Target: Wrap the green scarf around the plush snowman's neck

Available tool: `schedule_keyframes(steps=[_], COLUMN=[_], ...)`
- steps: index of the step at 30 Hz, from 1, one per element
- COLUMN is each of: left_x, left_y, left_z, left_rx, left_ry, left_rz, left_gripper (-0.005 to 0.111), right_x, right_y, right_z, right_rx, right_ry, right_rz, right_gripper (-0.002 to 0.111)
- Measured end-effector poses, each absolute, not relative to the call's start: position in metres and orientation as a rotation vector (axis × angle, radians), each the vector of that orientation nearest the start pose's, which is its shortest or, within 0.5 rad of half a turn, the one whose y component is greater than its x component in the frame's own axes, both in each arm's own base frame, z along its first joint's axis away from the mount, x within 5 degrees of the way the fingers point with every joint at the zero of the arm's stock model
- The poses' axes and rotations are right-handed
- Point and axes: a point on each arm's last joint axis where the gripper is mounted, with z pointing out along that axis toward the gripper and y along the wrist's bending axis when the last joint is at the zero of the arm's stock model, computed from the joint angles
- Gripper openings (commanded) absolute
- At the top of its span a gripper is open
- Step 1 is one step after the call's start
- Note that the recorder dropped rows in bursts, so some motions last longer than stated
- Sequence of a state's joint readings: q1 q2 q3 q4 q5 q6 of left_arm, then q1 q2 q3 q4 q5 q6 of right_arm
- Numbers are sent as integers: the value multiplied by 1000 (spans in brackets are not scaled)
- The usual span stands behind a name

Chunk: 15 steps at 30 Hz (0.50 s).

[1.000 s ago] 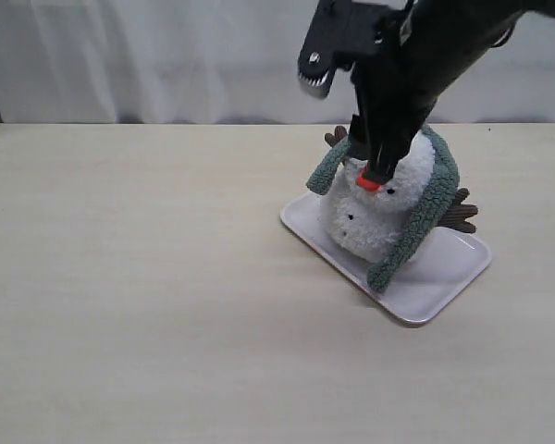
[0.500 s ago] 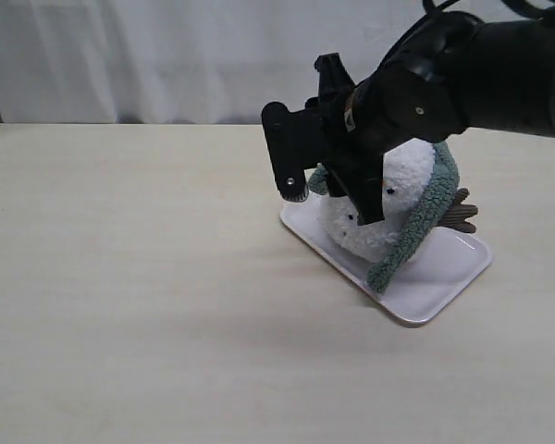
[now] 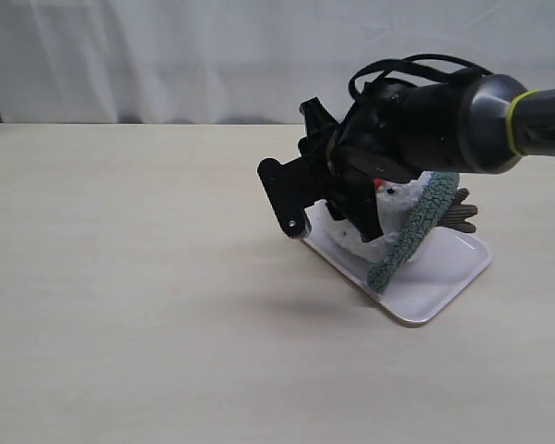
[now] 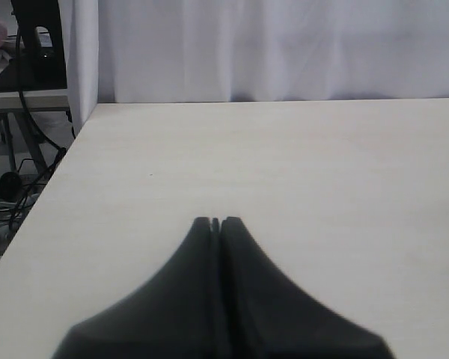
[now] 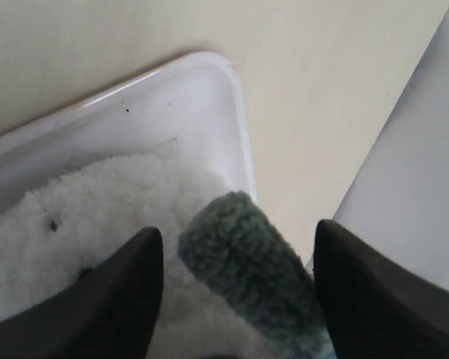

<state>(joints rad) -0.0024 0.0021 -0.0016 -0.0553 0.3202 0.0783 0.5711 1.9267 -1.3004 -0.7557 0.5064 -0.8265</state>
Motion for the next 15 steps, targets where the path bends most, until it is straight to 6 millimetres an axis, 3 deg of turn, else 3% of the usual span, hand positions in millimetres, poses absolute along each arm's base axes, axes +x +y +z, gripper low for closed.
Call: schedule_keyframes(steps=[2, 9, 15], left_x=[54, 54, 54], left_y=[-2, -2, -2], left_z=[185, 185, 185], left_rx=[38, 38, 38], left_ry=[1803, 1803, 1803], left_rz=[1, 1, 1], left_gripper=[0, 0, 0], right_x=[367, 375, 376], right_y=[197, 196, 199], right_z=[191, 180, 181], right_rx=[-2171, -2148, -2104], right_ry=[1441, 1428, 1420], right_rz=[-827, -926, -900], right_gripper=[50, 4, 4])
